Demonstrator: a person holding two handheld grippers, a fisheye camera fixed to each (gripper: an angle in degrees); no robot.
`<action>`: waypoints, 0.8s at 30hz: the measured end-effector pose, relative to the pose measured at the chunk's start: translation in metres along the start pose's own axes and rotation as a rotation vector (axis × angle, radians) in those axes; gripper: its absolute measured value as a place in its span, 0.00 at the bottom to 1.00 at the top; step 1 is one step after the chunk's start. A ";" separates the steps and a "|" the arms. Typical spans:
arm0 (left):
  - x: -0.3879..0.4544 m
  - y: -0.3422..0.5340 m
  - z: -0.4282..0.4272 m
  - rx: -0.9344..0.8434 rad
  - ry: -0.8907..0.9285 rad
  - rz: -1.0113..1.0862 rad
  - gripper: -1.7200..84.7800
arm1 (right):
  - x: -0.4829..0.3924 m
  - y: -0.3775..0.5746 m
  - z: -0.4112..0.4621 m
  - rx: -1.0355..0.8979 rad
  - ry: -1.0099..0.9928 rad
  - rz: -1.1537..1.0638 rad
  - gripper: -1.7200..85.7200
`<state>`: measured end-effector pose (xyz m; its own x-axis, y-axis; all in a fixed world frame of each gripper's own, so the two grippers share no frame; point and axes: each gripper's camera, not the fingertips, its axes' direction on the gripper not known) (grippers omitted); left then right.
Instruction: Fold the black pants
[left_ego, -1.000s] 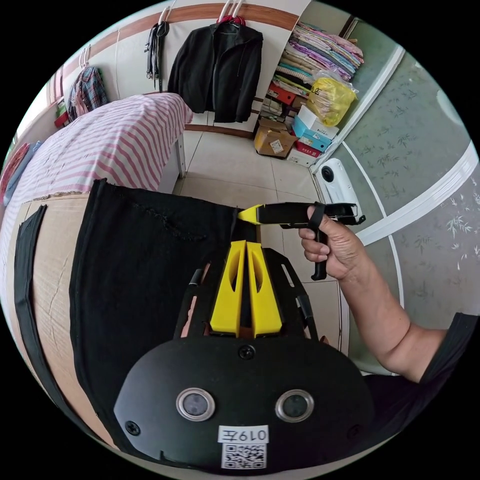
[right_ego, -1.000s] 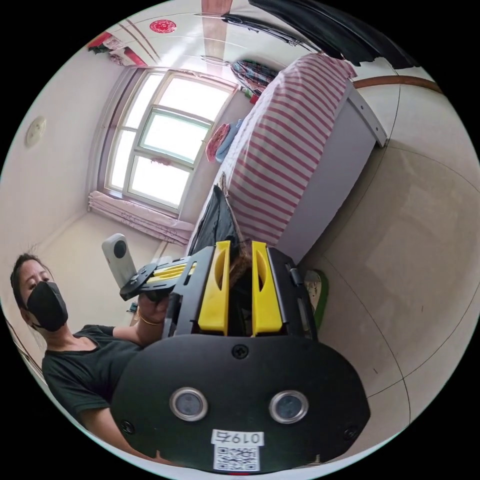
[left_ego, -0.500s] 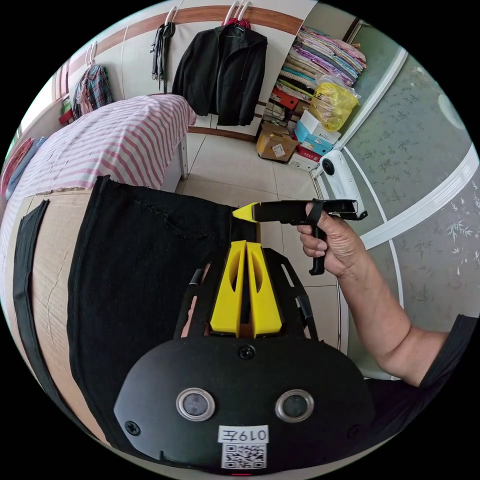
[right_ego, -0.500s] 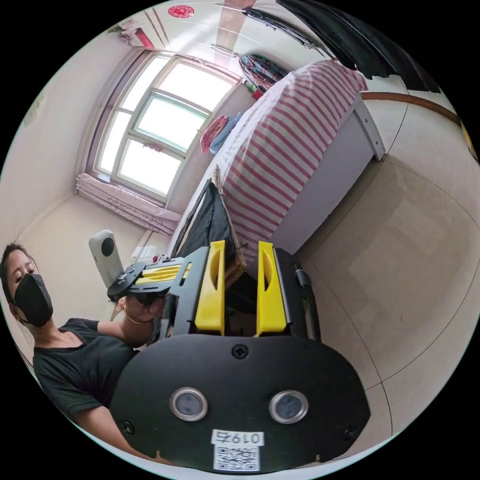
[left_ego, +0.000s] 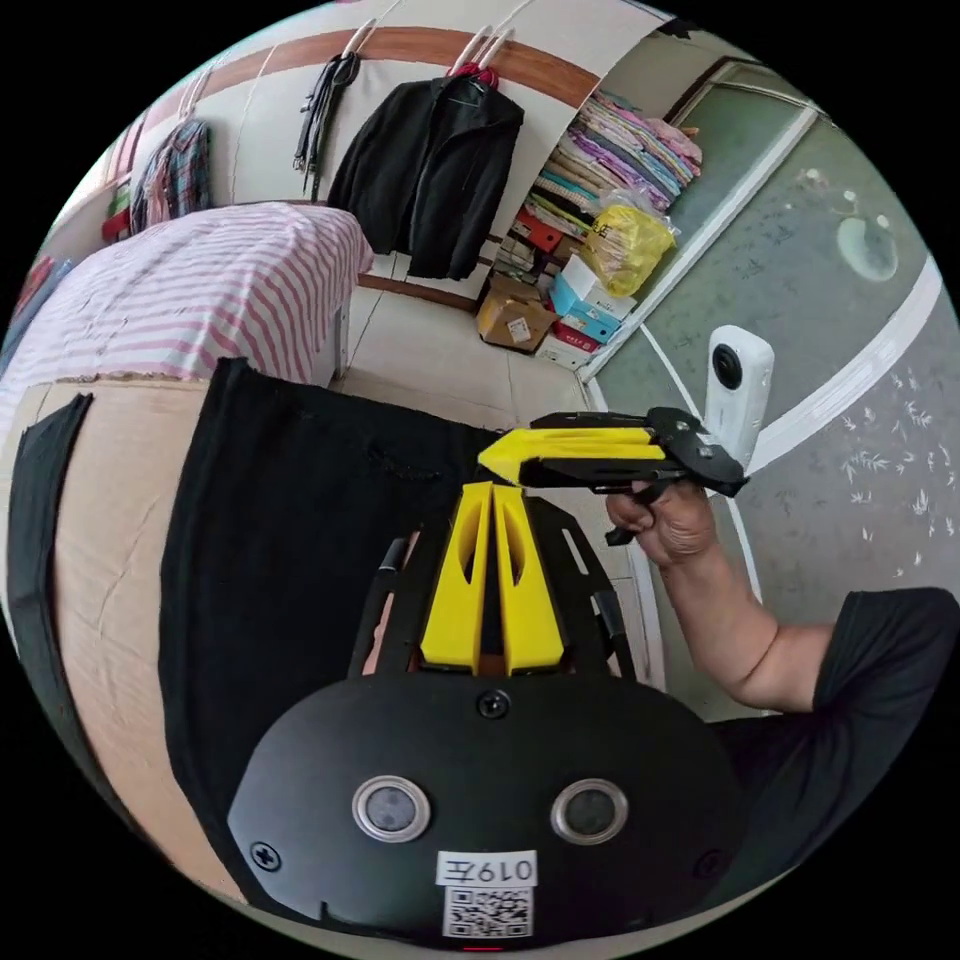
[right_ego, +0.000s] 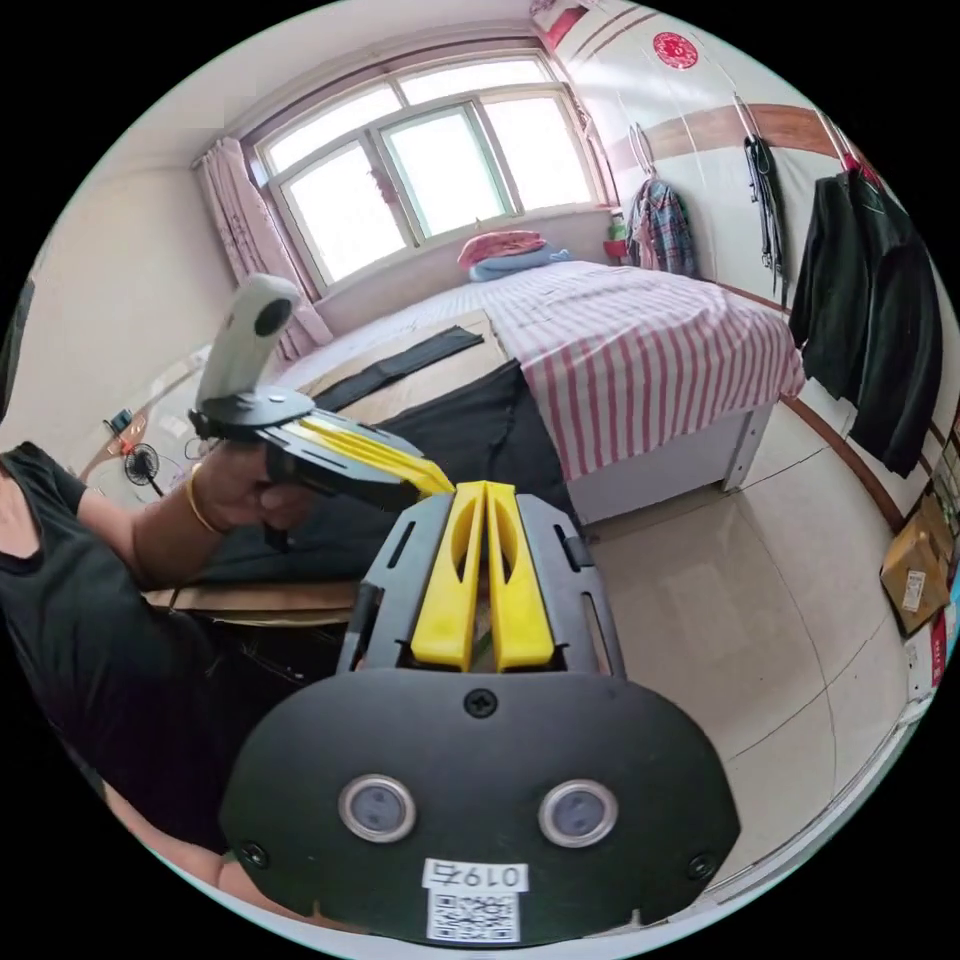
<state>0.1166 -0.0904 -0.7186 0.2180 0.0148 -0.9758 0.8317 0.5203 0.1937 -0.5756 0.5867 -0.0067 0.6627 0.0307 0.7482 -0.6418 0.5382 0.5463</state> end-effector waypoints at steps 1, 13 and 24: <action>0.003 0.000 -0.004 0.004 -0.047 0.039 0.03 | -0.008 0.004 0.011 -0.007 0.032 -0.005 0.01; 0.046 0.000 0.021 -0.118 -0.428 0.781 0.03 | -0.069 0.023 0.061 -0.033 0.093 -0.027 0.08; 0.039 -0.024 0.019 -0.165 -0.370 0.915 0.03 | -0.095 0.002 0.100 -0.108 0.161 -0.114 0.09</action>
<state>0.1150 -0.1191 -0.7597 0.9074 0.2171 -0.3599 0.1890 0.5541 0.8107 -0.6784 0.5007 -0.0397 0.7873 0.0937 0.6095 -0.5199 0.6324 0.5743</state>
